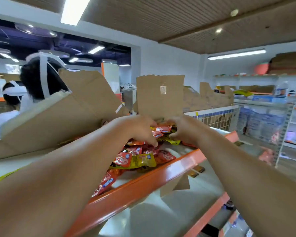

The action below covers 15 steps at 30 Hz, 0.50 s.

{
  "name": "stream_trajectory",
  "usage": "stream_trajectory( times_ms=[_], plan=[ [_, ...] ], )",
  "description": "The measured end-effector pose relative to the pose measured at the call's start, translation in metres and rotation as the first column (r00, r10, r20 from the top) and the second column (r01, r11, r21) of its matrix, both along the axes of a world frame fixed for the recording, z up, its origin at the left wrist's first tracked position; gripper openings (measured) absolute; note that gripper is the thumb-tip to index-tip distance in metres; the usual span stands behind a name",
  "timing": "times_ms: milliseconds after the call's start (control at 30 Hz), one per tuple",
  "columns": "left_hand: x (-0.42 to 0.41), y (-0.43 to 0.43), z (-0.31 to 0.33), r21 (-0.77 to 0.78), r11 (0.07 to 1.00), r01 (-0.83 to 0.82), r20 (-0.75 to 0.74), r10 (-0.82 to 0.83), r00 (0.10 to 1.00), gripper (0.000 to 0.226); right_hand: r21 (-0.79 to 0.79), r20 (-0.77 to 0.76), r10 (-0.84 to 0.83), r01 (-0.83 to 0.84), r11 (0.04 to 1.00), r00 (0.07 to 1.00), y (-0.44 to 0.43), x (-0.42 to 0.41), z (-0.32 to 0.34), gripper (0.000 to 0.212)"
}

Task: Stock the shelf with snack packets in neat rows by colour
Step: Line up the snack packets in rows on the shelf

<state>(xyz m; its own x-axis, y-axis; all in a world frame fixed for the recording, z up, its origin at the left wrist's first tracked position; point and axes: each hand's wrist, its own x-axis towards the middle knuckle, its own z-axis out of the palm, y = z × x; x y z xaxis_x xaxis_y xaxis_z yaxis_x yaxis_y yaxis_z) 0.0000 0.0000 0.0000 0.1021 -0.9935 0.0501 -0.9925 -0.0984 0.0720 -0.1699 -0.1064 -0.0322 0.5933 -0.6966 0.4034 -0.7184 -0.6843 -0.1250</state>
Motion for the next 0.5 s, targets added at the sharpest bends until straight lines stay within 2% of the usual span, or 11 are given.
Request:
stream_trajectory(
  times_ms=[100, 167, 233, 333, 433, 500],
  plan=[
    [-0.005, -0.021, 0.001, 0.119, 0.993, -0.016, 0.088, 0.006, 0.996, 0.094, 0.042, -0.099, 0.085, -0.081, 0.996, 0.991, -0.023, 0.007, 0.003, 0.074],
    [-0.006, -0.034, 0.002, 0.18, 0.982, -0.05, 0.117, 0.029, 0.993, 0.095, 0.09, -0.157, 0.172, -0.159, 0.983, 0.973, -0.038, 0.015, 0.006, 0.075],
    [-0.009, -0.045, 0.008, 0.206, 0.975, -0.087, 0.174, 0.051, 0.983, 0.092, 0.105, -0.2, 0.258, -0.241, 0.965, 0.945, -0.05, 0.019, 0.01, 0.065],
    [-0.019, -0.054, 0.019, 0.216, 0.968, -0.13, 0.207, 0.085, 0.975, 0.071, 0.088, -0.24, 0.383, -0.373, 0.924, 0.892, -0.067, 0.018, 0.015, 0.045],
    [-0.022, -0.063, 0.031, 0.202, 0.963, -0.18, 0.226, 0.132, 0.965, 0.044, 0.078, -0.108, 0.562, -0.557, 0.827, 0.82, -0.095, 0.018, 0.019, 0.029],
    [-0.018, -0.069, 0.038, 0.098, 0.973, -0.21, 0.196, 0.188, 0.962, 0.033, 0.134, 0.017, 0.636, -0.632, 0.764, 0.772, -0.112, 0.018, 0.024, 0.016]
  ],
)
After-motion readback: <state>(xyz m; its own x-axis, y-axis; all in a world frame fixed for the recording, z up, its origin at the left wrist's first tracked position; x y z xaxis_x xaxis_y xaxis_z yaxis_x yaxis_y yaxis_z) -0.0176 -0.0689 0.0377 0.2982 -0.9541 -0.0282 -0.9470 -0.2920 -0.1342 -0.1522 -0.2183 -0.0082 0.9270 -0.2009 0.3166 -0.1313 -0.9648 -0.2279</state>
